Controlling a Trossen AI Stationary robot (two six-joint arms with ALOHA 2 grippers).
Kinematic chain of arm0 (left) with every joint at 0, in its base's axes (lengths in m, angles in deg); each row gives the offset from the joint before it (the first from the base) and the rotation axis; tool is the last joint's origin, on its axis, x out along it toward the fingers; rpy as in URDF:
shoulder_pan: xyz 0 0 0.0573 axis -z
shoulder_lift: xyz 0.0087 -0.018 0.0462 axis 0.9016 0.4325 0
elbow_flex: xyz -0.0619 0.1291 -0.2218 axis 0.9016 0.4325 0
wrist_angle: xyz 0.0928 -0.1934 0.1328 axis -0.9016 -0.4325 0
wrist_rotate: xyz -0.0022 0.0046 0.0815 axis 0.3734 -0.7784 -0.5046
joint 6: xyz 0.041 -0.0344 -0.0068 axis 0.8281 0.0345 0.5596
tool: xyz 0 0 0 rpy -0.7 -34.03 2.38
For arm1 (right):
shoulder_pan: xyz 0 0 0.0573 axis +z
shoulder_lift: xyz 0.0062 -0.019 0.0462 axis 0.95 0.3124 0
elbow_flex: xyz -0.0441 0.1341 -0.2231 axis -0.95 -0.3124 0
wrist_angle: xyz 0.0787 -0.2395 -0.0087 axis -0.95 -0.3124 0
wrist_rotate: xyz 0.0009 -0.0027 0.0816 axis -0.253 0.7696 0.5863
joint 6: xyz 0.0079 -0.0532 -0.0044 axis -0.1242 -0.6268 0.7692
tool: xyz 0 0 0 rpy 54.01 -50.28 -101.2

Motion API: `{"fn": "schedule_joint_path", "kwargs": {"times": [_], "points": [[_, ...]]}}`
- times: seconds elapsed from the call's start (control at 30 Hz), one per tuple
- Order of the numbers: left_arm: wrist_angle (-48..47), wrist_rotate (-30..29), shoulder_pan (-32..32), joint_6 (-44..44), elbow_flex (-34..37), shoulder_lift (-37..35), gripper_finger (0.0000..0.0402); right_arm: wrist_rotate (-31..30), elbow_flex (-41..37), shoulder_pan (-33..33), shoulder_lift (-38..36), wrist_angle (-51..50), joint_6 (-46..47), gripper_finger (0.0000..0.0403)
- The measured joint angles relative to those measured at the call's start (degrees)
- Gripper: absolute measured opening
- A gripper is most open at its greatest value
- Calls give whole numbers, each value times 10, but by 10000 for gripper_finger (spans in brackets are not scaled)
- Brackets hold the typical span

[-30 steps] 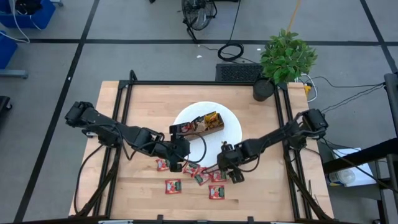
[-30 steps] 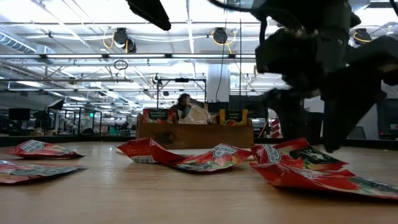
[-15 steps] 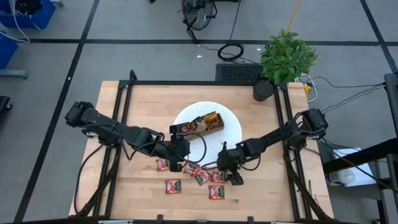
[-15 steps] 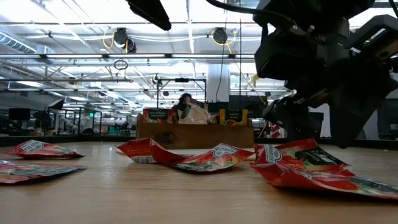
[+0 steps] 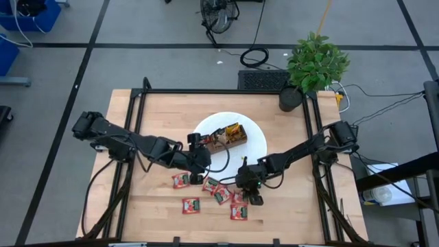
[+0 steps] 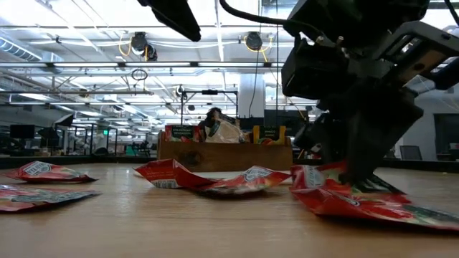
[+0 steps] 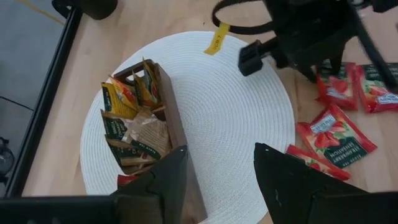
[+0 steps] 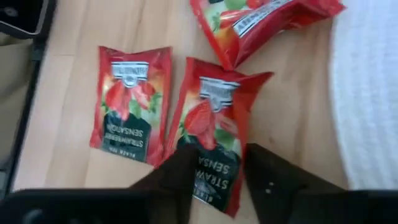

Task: Pick & Place Tea
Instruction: Put the red tea bag into the left section of the wooden organizer

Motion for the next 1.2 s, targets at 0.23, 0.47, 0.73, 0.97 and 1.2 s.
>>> {"fn": "schedule_joint_path", "kwargs": {"times": [0.23, 0.47, 0.73, 0.97, 1.2], "points": [[0, 1, -3, -26, 0, 0, 186, -8, -2, 14, -20, -18, -39, 7], [11, 1, -4, -64, 0, 0, 186, -183, -3, 45, -97, -94, -90, 0], [183, 30, -6, -79, 0, 87, 186, -578, -2, 98, -184, -127, -175, 0], [268, 31, -5, -74, 1, 164, 186, -734, -2, 118, -187, -100, -187, 0], [320, -2, -2, -60, 0, 170, 186, -734, -2, 122, -187, -37, -207, 0]]}}
